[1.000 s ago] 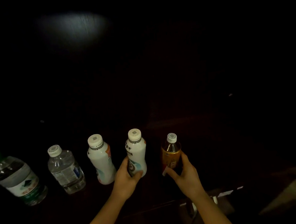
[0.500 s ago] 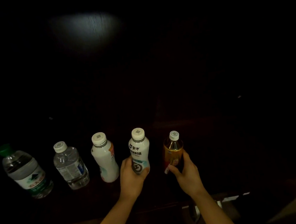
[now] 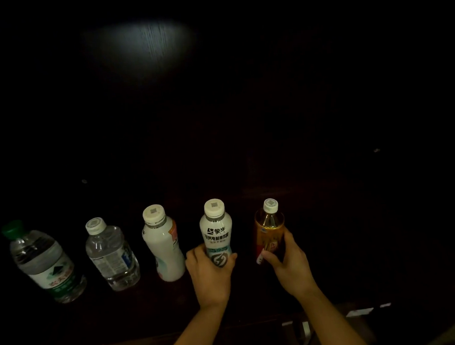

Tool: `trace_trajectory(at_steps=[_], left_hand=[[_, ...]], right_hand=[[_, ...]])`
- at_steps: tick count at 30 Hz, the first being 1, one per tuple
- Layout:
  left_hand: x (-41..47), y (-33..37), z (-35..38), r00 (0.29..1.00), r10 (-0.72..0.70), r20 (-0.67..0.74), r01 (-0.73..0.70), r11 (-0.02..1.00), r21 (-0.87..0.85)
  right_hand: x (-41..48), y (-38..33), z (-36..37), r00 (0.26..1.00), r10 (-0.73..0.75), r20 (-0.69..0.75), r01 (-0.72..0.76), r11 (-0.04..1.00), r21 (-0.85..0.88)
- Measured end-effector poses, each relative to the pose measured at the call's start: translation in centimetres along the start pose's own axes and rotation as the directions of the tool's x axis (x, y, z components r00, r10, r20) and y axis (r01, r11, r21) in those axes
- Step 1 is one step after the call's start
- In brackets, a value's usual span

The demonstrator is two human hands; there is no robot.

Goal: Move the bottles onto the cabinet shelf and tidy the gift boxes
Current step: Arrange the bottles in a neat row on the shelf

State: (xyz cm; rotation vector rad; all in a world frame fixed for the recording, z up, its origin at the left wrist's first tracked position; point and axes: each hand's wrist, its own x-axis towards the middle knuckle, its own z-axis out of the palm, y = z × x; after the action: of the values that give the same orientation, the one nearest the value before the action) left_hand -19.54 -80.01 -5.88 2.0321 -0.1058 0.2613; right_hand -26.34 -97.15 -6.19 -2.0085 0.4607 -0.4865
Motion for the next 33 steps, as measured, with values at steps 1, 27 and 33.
trace_trajectory(at_steps=[1,27,33], left_hand=[[0.0,0.1,0.1,1.000,-0.006,-0.006,0.006,1.000,0.008],[-2.6,-2.7,-10.3,0.954,0.238,0.183,-0.231,0.971,-0.060],[-0.5,-5.6,-16.5,0.983,0.184,0.004,-0.183,0.982,-0.050]], right_hand=[[0.0,0.0,0.0,1.000,-0.003,0.007,0.003,1.000,0.003],[-7.4,-7.1,1.6,0.941,-0.067,-0.332,0.097,0.993,0.073],[-9.7,-12.5,5.2,0.943,-0.127,-0.307,0.162,0.983,0.091]])
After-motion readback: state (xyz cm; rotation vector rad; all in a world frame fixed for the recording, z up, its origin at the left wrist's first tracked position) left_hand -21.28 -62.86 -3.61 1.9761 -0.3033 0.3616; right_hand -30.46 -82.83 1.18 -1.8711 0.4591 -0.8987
